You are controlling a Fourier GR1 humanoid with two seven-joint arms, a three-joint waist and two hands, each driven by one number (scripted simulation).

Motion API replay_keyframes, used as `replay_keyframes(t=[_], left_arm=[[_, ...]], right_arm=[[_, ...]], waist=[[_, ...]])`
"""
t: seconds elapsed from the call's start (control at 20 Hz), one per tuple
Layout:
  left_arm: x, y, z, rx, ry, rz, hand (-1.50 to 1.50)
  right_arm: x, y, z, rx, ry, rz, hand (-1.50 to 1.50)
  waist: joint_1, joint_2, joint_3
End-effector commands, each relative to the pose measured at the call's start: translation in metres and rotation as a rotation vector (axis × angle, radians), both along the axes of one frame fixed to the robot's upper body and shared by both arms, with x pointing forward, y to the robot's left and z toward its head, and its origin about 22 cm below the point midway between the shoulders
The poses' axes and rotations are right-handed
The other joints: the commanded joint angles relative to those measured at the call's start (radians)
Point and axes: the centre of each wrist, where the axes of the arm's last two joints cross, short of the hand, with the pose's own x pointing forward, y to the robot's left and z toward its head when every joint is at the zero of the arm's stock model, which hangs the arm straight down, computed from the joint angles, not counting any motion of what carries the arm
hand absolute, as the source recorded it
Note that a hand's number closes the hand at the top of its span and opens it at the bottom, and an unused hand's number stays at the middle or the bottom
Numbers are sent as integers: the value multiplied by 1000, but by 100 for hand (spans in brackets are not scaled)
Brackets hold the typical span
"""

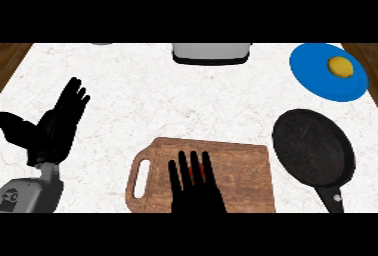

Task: Pick the tomato from the cutting board and place it in the pan

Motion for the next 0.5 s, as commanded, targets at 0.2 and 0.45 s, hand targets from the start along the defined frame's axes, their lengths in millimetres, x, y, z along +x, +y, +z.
replay_keyframes(t=[0.2, 0.45], left_arm=[[2, -7, 14, -7, -4, 5, 0], [2, 10, 0, 3, -20, 12, 0]], right_arm=[[34, 3, -10, -52, 11, -108, -150], [40, 3, -23, -70, 52, -122, -150]], waist=[[-1, 1, 1], [-2, 1, 1]])
